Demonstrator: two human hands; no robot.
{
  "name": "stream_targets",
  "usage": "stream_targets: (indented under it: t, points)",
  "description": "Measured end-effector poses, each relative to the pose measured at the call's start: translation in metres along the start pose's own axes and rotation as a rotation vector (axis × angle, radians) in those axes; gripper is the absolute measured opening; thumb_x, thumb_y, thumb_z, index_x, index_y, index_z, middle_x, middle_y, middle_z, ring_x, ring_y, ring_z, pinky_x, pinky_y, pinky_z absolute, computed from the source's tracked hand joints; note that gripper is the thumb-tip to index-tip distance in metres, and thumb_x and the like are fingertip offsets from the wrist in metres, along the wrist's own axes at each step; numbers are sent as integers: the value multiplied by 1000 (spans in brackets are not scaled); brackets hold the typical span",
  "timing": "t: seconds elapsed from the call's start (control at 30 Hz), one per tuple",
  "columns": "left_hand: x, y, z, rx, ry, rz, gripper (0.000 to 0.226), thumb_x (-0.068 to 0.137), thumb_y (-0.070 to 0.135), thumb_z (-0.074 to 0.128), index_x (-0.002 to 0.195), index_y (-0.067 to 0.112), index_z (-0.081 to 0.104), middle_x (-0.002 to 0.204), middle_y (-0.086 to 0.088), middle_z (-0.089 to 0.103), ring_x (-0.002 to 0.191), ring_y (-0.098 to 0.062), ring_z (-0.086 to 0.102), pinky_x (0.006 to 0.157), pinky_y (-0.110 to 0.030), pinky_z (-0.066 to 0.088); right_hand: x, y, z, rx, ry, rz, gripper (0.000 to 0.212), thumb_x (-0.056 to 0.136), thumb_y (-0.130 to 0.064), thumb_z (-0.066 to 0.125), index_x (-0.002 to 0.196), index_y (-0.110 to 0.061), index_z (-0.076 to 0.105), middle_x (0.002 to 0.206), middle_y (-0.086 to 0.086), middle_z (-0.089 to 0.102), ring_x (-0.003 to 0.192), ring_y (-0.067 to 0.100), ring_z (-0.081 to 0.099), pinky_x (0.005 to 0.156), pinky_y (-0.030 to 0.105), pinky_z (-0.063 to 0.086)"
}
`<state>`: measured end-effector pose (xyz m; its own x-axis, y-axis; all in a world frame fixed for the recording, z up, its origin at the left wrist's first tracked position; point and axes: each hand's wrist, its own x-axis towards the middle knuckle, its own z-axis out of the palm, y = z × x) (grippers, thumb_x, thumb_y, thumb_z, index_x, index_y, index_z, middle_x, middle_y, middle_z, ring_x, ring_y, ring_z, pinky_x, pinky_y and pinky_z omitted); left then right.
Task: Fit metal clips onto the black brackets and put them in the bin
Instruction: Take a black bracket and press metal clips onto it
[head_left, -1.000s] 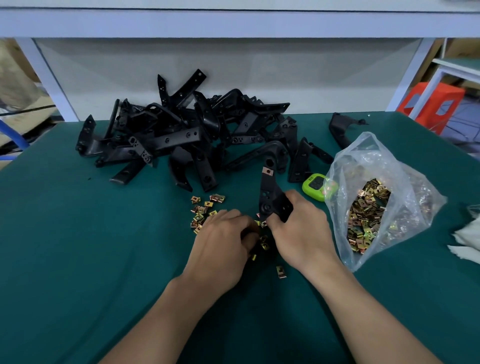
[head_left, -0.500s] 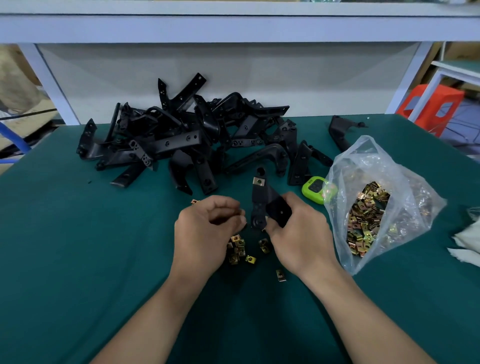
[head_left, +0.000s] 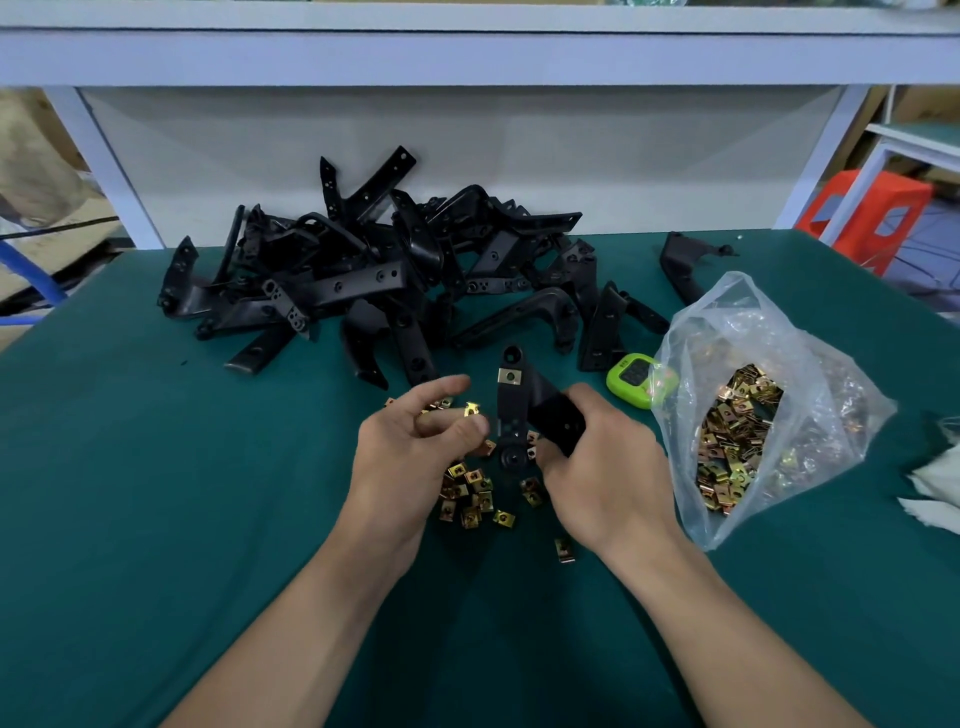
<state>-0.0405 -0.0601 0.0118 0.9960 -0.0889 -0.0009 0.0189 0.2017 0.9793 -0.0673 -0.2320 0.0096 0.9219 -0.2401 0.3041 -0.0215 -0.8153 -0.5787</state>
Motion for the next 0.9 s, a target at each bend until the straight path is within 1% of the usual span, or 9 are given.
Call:
stream_targets:
  t: [0.07, 0.13, 0.33, 0.47, 0.53, 0.6, 0.73, 0.8, 0.9]
  points:
    - [0, 3, 0, -39, 3, 6, 25, 65, 16, 85, 89, 20, 79, 71, -3, 74, 65, -9, 70, 67, -14, 53, 0, 1, 0, -1, 1, 3, 23, 86, -22, 70, 93, -32, 51, 73, -11, 59, 65, 16, 54, 53, 32, 37]
    - [-1, 4, 0, -30, -8, 28, 22, 58, 22, 86, 80, 22, 81, 71, -4, 74, 65, -9, 70, 67, -15, 53, 1, 2, 0, -7, 10, 2, 23, 86, -22, 70, 94, -32, 52, 72, -12, 58, 64, 14, 52, 53, 32, 37]
    - [0, 7, -4, 3, -139, -20, 32, 71, 20, 80, 102, 14, 83, 104, -7, 79, 100, -16, 73, 83, -15, 53, 1, 2, -1, -30, 16, -17, 23, 85, -24, 72, 94, -34, 53, 69, -14, 55, 63, 16, 51, 52, 31, 35]
    - [3, 6, -13, 13, -217, -116, 24, 85, -2, 71, 106, 7, 81, 109, -16, 77, 107, -29, 71, 97, -31, 56, 1, 2, -2, -54, 5, -18, 26, 83, -23, 70, 90, -37, 49, 66, -15, 54, 58, 5, 46, 47, 23, 28]
    - [3, 7, -15, 4, -212, -174, 23, 84, 3, 73, 105, 6, 80, 109, -19, 76, 102, -31, 70, 94, -32, 56, 1, 1, -2, -75, -4, -18, 25, 82, -21, 71, 90, -35, 51, 66, -14, 56, 58, 6, 48, 47, 21, 27]
    - [2, 9, -15, -8, -218, -191, 27, 76, 11, 80, 103, 6, 81, 106, -18, 77, 93, -25, 70, 83, -24, 57, 0, 2, -2, -89, -11, -18, 25, 82, -20, 72, 91, -33, 53, 67, -12, 57, 59, 8, 51, 46, 21, 29]
    - [2, 10, -17, 52, -244, -130, 33, 70, 10, 79, 100, 22, 83, 76, -8, 72, 67, -14, 60, 70, -18, 52, 0, 2, -3, -105, -20, -26, 24, 81, -21, 73, 92, -31, 55, 68, -11, 58, 60, 14, 51, 46, 21, 29]
    - [3, 11, -19, 85, -237, -111, 39, 67, 10, 80, 99, 32, 83, 71, -10, 69, 63, -15, 57, 67, -18, 50, 0, 2, -3, -115, -25, -33, 22, 82, -22, 73, 94, -31, 57, 69, -11, 59, 60, 14, 50, 47, 22, 29]
    - [3, 11, -21, 98, -262, -108, 41, 67, 9, 82, 101, 31, 82, 71, -13, 71, 62, -15, 55, 63, -19, 50, -1, 0, -3, -117, -33, -41, 21, 83, -22, 72, 97, -31, 59, 70, -11, 60, 62, 17, 52, 48, 28, 32]
